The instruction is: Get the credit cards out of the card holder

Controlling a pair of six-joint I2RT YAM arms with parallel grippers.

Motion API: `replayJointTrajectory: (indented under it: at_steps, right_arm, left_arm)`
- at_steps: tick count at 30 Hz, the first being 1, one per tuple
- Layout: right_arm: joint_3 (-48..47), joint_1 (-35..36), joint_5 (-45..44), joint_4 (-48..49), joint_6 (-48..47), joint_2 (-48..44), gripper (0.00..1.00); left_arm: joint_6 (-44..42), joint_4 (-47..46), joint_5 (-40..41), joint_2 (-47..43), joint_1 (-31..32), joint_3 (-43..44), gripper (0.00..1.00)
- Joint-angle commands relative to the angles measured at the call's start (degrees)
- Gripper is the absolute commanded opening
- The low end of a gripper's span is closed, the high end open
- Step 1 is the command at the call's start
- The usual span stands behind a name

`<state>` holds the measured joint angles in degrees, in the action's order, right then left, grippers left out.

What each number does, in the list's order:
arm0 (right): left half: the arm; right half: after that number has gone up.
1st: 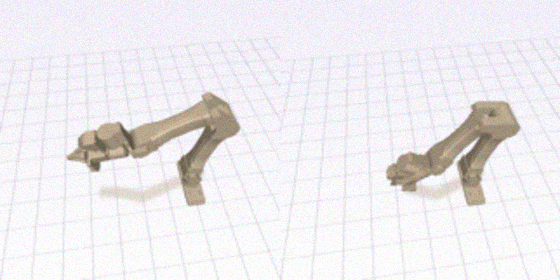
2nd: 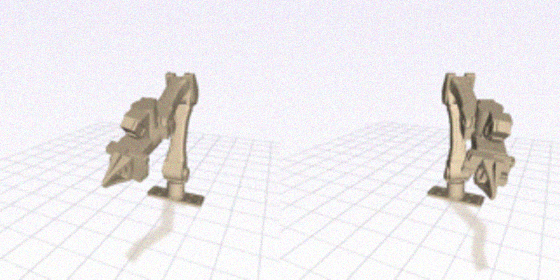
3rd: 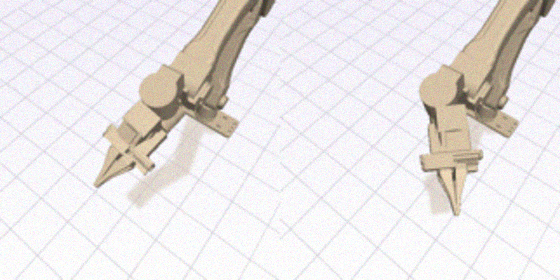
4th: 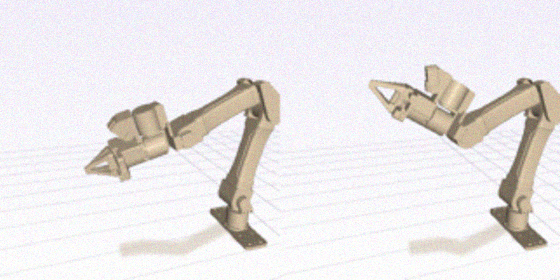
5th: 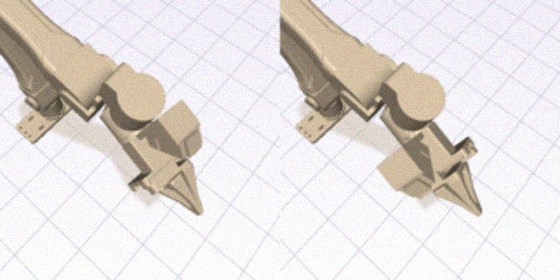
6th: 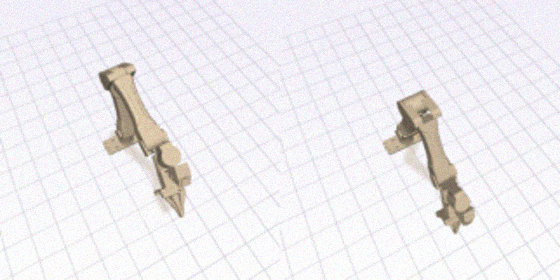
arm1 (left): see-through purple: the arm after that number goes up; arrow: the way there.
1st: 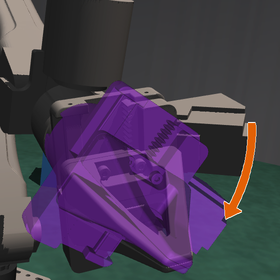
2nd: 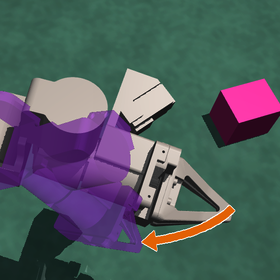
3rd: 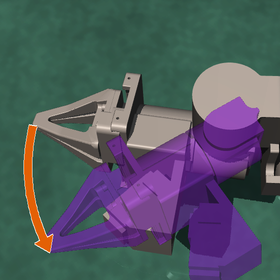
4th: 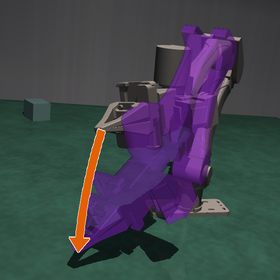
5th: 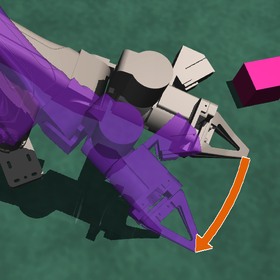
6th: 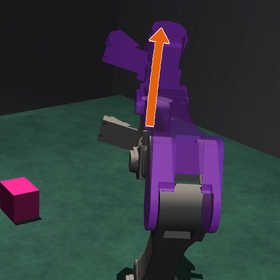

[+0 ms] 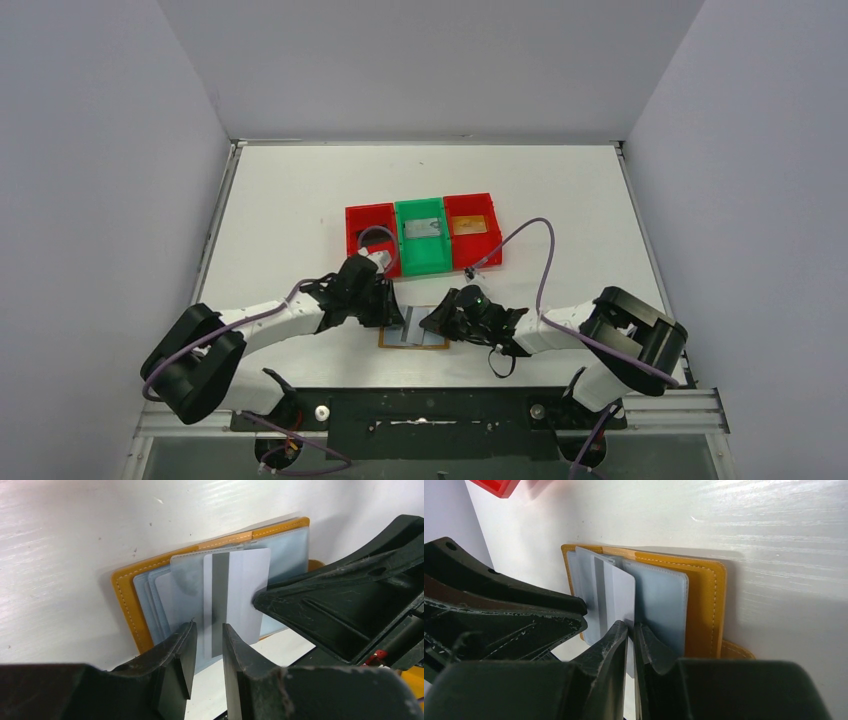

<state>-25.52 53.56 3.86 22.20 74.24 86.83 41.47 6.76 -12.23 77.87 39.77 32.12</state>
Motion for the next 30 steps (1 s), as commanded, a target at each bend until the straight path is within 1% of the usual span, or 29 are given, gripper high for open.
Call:
replayJointTrajectory:
  at_steps: [1,5,9,14,18,22,27,29,30]
  right_arm:
    - [-1.5,-0.4,-1.8,-0.7,0.0,0.8,0.1]
    - [-1.7,-0.4,-1.3,0.2,-0.1,1.0,0.1]
    - [-1.2,-0.4,-0.6,2.4,0.4,1.4,0.13]
    - [0.4,-0.4,-0.2,7.1,2.0,2.2,0.2]
    - [-0.5,-0.5,0.2,7.8,2.2,4.0,0.25]
    - [0.2,-0.3,0.2,10.3,3.8,5.1,0.26]
    - [2.0,-0.1,-1.4,10.8,5.0,3.9,0.23]
    - [2.8,-0.1,-2.2,10.0,5.2,2.6,0.25]
    - [3.3,-0.2,-2.5,9.6,5.5,1.9,0.27]
  left_arm:
    - [-0.6,-1.4,-0.6,0.3,0.9,-0.7,0.25]
    - [-0.7,-0.2,1.5,0.1,1.1,-1.3,0.23]
    - [-0.6,0.3,2.7,0.4,1.1,-2.1,0.22]
    - [0.2,-0.6,3.0,1.7,1.1,-3.2,0.21]
    - [0.4,-0.1,3.6,2.9,1.1,-3.3,0.2]
    - [0.8,0.3,3.9,3.3,1.1,-3.5,0.18]
    - [1.4,0.2,3.6,2.8,1.1,-3.7,0.18]
    - [1.4,0.6,3.8,2.8,1.1,-3.5,0.18]
    - [1.5,1.1,4.0,3.0,1.0,-3.2,0.17]
